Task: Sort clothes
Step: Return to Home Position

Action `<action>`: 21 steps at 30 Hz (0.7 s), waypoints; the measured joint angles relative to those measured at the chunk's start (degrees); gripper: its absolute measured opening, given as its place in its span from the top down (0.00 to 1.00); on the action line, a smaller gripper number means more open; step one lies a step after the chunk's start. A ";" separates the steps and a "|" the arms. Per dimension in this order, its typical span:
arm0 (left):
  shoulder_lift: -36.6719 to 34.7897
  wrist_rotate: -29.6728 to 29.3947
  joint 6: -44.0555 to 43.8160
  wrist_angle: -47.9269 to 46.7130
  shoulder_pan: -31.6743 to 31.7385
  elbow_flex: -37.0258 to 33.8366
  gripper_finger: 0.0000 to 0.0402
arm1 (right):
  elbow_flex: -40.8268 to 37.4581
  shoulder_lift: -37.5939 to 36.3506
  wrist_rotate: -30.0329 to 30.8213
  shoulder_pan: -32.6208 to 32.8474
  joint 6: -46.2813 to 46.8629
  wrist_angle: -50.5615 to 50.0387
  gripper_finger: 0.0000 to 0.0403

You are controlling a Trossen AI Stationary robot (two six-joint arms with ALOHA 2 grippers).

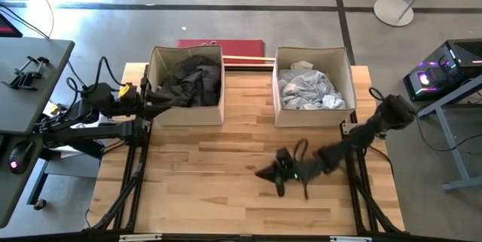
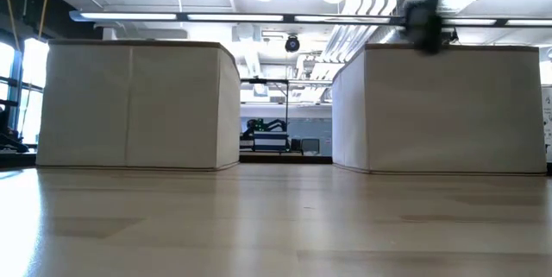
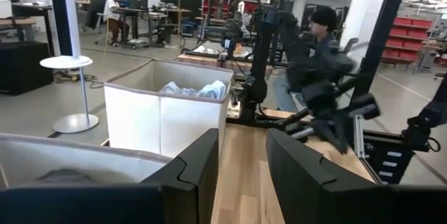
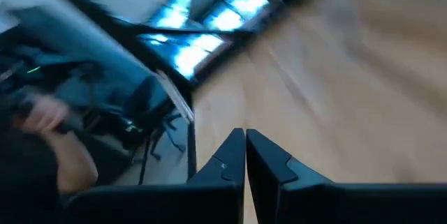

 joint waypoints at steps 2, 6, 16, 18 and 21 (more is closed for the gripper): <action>0.00 -0.03 0.01 -0.24 0.02 0.00 0.72 | -4.35 -1.50 -8.02 -5.63 -8.60 7.48 1.00; -0.03 0.60 0.04 -1.18 0.02 0.02 0.72 | -13.75 -13.49 -11.51 -14.70 -12.96 9.96 1.00; 0.04 0.67 -1.34 -2.19 0.02 0.02 0.72 | -34.39 -52.47 -3.24 -9.07 -23.45 10.85 1.00; 0.04 0.67 -2.09 -2.23 0.02 0.02 0.72 | -36.28 -57.05 -2.45 -7.09 -27.15 9.50 1.00; 0.04 0.45 -3.36 -2.49 0.02 0.02 0.72 | -37.59 -63.02 -1.97 -5.29 -33.05 5.01 1.00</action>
